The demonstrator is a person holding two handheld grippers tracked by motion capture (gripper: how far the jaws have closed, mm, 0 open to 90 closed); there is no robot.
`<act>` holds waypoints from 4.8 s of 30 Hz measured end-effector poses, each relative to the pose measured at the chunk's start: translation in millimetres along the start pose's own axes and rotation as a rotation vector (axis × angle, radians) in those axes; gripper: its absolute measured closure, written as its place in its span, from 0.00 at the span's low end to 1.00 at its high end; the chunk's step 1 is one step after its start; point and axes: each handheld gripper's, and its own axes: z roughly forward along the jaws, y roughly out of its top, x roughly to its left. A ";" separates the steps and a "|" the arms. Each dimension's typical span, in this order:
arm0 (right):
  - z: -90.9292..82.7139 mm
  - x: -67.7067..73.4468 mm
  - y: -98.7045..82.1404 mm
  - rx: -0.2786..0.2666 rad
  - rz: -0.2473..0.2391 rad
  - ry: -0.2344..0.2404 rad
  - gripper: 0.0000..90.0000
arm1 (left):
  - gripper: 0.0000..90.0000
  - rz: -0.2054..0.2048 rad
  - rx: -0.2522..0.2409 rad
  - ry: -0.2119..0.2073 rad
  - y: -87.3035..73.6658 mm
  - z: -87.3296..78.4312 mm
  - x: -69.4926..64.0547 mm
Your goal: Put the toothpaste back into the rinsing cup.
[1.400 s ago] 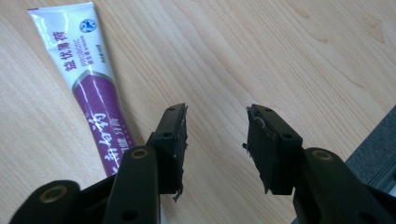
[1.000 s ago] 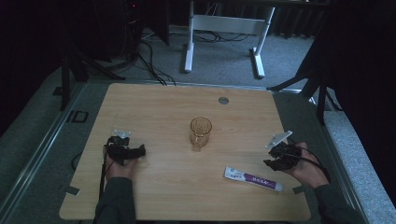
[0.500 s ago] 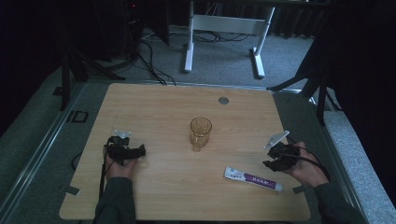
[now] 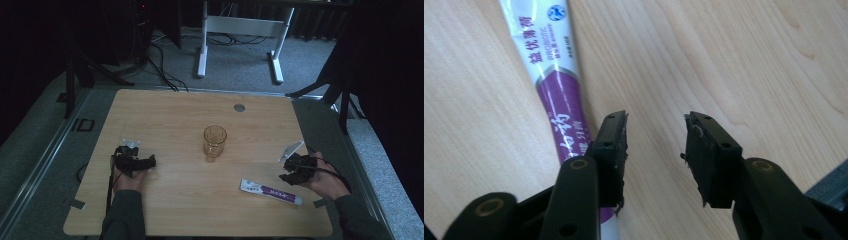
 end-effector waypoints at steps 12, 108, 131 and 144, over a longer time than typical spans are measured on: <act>1.4 3.5 3.8 -0.002 -0.004 0.043 0.70 | 0.02 0.000 0.000 0.000 0.0 0.0 0.0; 37.1 33.5 31.6 0.212 -0.144 0.190 0.68 | 0.02 0.000 0.000 0.000 0.0 0.0 0.0; 56.2 34.8 28.3 0.288 -0.152 0.197 0.69 | 0.02 0.000 0.000 0.000 0.0 0.0 0.0; 63.1 35.6 27.9 0.313 -0.158 0.190 0.69 | 0.02 0.000 0.000 0.000 0.0 0.0 0.0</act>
